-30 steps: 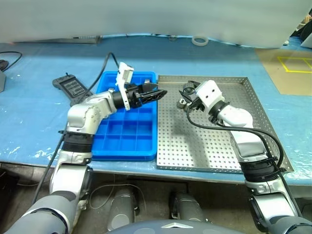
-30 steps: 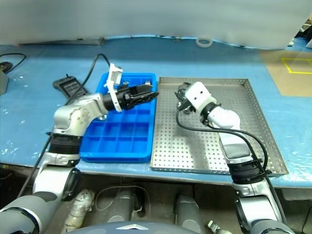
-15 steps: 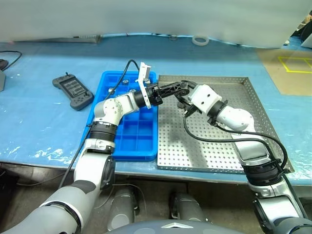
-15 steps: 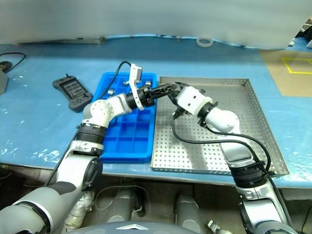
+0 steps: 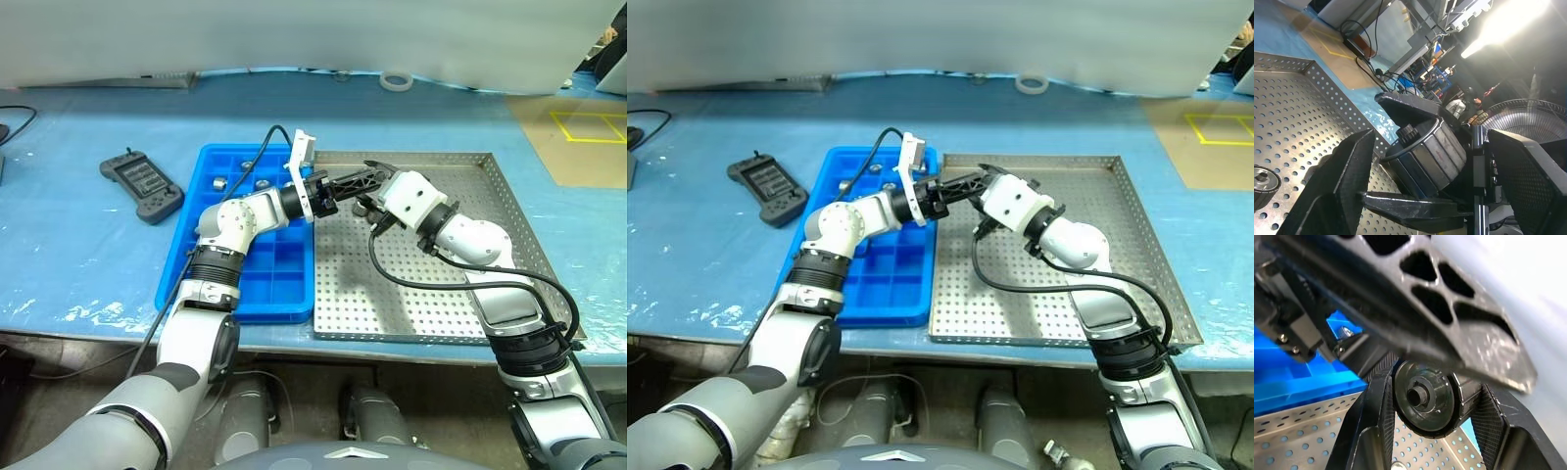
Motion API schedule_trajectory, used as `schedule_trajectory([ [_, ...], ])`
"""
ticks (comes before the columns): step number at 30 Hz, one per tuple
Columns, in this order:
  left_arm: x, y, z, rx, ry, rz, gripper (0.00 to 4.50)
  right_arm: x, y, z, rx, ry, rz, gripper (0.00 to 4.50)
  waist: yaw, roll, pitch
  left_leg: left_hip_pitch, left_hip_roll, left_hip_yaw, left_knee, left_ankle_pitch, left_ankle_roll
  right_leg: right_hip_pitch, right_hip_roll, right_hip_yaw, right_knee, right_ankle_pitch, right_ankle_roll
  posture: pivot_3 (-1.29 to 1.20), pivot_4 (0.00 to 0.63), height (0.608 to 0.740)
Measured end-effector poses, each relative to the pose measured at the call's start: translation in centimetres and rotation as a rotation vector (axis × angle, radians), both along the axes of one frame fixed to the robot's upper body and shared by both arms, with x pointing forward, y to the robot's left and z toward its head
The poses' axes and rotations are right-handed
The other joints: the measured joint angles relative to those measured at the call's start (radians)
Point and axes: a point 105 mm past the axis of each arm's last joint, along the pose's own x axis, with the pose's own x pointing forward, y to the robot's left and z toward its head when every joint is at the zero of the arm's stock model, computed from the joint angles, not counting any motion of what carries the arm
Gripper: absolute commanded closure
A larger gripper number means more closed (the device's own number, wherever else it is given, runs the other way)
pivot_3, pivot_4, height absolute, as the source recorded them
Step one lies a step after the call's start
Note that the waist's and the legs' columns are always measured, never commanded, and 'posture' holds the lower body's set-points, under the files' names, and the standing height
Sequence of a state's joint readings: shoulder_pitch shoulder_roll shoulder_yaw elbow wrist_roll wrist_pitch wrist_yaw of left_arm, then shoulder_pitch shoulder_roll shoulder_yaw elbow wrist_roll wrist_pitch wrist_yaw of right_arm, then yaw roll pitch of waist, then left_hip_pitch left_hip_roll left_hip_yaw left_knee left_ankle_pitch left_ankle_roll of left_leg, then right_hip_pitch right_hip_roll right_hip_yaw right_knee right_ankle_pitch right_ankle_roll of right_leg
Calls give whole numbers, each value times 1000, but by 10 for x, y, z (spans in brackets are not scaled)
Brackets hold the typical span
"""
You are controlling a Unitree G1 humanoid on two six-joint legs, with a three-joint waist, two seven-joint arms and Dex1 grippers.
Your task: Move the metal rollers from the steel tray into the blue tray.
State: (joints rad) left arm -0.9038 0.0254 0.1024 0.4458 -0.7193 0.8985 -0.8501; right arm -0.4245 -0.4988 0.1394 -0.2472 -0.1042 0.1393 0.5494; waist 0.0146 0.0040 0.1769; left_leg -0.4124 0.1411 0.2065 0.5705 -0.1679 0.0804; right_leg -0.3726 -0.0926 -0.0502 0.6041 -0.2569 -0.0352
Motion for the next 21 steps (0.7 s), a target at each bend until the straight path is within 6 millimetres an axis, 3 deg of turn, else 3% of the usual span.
schedule_trajectory([
  [4,0,-3,-1,10,-12,8,654,0,0,0,-2,0,0,2716,1,0,0,0,0,0,0,0,0,0,0,0,0,0,0,-202,150,740],
  [10,4,-4,-2,-8,-10,37,2148,-1,1,1,10,0,12,2716,0,0,0,0,0,0,0,0,1,0,0,0,0,0,0,-202,150,740],
  [21,8,-3,-4,-29,4,51,2215,1,-2,1,22,13,14,2716,0,0,0,-1,0,0,1,-1,1,0,0,0,-1,0,0,-194,150,740],
])
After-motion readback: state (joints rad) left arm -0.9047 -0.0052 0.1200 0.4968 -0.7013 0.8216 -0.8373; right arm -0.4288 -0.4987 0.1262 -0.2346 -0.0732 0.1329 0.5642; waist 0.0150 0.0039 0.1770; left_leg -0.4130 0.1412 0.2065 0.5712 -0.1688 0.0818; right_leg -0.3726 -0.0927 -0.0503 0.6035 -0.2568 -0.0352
